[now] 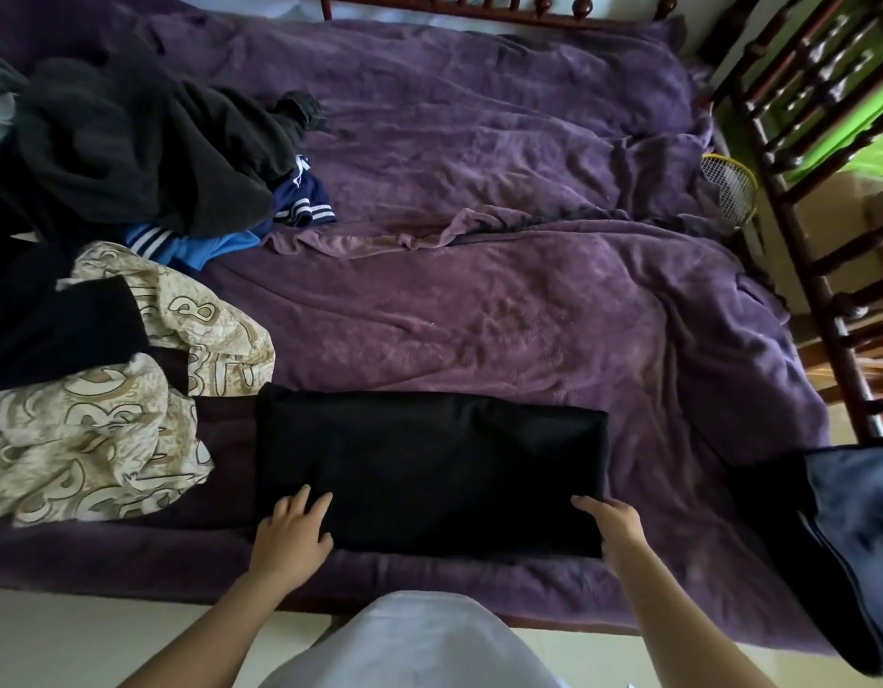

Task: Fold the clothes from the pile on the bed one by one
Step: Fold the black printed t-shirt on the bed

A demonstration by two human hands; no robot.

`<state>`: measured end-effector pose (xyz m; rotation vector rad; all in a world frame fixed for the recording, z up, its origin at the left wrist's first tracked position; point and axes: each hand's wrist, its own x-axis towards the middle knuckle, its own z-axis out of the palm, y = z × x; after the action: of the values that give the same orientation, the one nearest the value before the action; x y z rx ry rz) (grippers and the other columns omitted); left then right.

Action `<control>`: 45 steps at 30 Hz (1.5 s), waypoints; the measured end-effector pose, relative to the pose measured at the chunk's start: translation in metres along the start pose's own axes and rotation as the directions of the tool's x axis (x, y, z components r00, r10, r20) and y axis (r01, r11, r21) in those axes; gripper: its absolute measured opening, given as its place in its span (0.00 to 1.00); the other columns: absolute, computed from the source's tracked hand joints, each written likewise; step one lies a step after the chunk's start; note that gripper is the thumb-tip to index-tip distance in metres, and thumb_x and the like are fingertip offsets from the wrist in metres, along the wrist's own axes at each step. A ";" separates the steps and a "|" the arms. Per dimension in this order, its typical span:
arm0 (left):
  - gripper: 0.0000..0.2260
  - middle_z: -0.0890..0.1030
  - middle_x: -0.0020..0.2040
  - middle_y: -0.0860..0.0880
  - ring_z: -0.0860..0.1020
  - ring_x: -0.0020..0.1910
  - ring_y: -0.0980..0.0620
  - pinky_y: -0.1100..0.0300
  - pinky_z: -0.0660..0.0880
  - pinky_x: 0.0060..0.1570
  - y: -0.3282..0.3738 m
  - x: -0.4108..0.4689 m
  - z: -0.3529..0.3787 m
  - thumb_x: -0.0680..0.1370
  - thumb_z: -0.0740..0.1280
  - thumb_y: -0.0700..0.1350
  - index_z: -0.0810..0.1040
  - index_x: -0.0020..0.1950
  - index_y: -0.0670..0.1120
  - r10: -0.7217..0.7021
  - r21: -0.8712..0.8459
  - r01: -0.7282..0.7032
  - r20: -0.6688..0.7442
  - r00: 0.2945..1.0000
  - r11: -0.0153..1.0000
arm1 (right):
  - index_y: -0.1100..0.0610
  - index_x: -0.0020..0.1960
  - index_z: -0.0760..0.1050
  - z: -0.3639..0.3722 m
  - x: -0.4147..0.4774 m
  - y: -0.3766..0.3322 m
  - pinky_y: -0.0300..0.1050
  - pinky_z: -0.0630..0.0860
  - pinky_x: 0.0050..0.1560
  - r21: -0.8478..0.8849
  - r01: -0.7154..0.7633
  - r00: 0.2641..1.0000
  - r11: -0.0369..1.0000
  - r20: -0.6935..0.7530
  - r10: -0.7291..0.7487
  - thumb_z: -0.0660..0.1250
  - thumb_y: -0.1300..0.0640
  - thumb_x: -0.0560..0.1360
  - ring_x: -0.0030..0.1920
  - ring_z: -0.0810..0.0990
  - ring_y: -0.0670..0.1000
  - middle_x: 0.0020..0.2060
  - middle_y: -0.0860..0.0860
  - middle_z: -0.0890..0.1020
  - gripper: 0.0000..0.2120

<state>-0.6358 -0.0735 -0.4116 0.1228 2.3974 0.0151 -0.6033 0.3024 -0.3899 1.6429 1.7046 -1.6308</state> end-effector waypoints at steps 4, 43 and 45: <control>0.26 0.53 0.77 0.49 0.55 0.74 0.46 0.52 0.63 0.67 -0.001 0.007 -0.012 0.80 0.58 0.53 0.54 0.76 0.53 0.002 -0.287 0.024 0.091 0.996 0.958 | 0.64 0.51 0.78 0.016 -0.047 -0.042 0.46 0.80 0.39 0.044 0.224 0.969 0.974 0.093 -0.227 0.69 0.68 0.70 0.36 0.82 0.55 0.37 0.56 0.83 0.10; 0.36 0.55 0.76 0.39 0.54 0.75 0.36 0.37 0.57 0.68 -0.030 0.003 -0.012 0.70 0.71 0.55 0.61 0.75 0.54 0.321 0.162 -0.286 -0.262 0.910 0.944 | 0.48 0.77 0.39 0.187 -0.100 0.048 0.58 0.57 0.70 -0.715 0.644 0.724 -0.271 0.685 -0.085 0.58 0.50 0.79 0.75 0.45 0.59 0.75 0.57 0.36 0.35; 0.36 0.38 0.77 0.46 0.38 0.75 0.40 0.38 0.46 0.71 -0.051 0.010 0.006 0.76 0.64 0.54 0.45 0.77 0.57 0.248 0.168 -0.235 -0.063 0.967 0.957 | 0.50 0.77 0.38 0.189 -0.094 0.051 0.59 0.56 0.71 -0.702 0.630 0.727 -0.332 0.684 -0.066 0.58 0.48 0.79 0.75 0.44 0.60 0.75 0.58 0.35 0.36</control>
<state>-0.6438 -0.1238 -0.4253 0.4990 2.4505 -0.0586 -0.6218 0.0870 -0.4046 -0.2074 2.2440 -0.0353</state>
